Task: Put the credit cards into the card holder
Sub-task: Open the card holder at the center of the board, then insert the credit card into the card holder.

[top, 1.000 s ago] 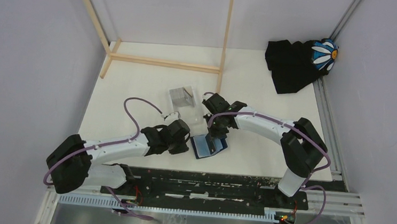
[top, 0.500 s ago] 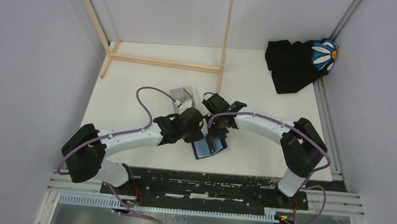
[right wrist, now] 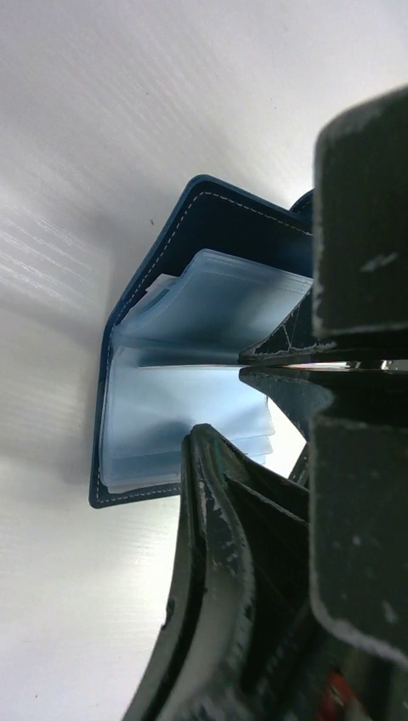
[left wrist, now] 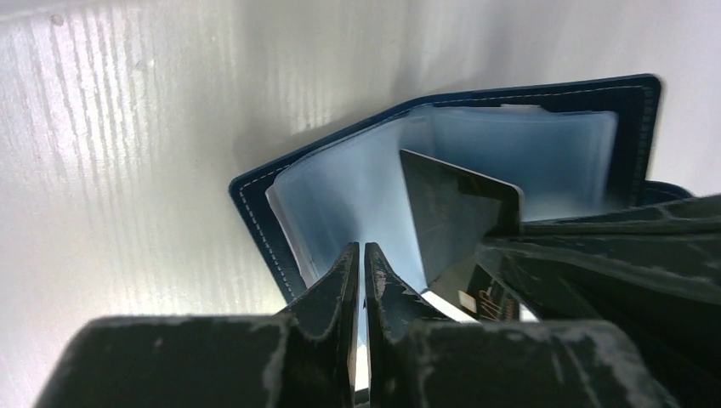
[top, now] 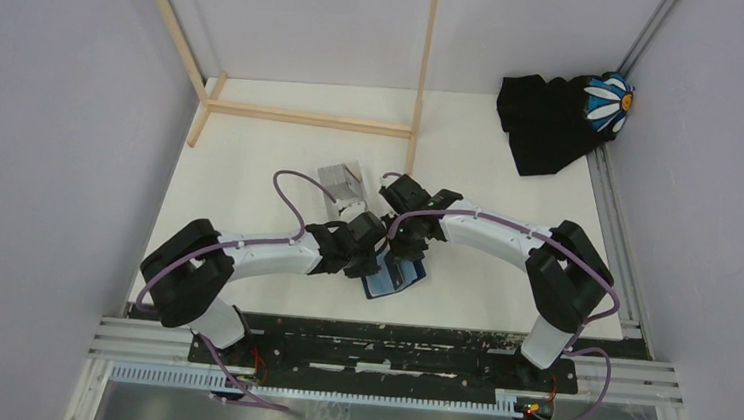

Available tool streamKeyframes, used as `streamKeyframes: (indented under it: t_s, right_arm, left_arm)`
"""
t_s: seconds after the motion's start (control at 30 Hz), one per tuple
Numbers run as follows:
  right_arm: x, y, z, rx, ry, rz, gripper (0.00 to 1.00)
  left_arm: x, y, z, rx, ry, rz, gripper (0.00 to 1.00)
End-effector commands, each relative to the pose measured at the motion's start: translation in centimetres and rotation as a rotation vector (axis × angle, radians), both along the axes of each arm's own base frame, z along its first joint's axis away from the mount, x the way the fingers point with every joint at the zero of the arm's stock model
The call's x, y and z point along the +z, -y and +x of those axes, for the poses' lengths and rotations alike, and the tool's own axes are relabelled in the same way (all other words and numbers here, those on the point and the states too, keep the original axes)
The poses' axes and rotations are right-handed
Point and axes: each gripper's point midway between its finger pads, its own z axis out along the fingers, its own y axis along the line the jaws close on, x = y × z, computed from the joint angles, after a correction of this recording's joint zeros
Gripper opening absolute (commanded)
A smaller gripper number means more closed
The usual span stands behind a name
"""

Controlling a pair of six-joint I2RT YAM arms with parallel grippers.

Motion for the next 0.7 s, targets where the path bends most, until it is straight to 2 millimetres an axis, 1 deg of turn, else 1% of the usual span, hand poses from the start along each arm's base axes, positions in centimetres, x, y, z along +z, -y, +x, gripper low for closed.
streamKeyframes:
  t_s: [0.0, 0.2, 0.33, 0.47, 0.67]
  right_arm:
    - [2.5, -1.4, 1.1, -0.01, 0.042, 0.069, 0.01]
    - [3.4, -1.5, 2.2, -0.037, 0.037, 0.114, 0.01]
    - [3.8, -1.2, 2.9, -0.061, 0.026, 0.141, 0.01]
    - [3.6, -0.5, 3.5, -0.077, 0.02, 0.137, 0.01]
    - [2.9, 0.5, 3.8, -0.091, 0.009, 0.122, 0.01]
  left_arm:
    - [-1.2, -0.4, -0.3, -0.035, 0.007, 0.029, 0.11]
    - [-2.2, -1.7, -1.1, -0.027, -0.01, 0.061, 0.11]
    - [-2.4, -2.0, -1.2, -0.029, -0.012, 0.077, 0.11]
    - [-2.4, -2.4, -1.2, -0.034, -0.013, 0.099, 0.11]
    - [-2.6, -3.0, -1.6, -0.028, -0.019, 0.111, 0.11]
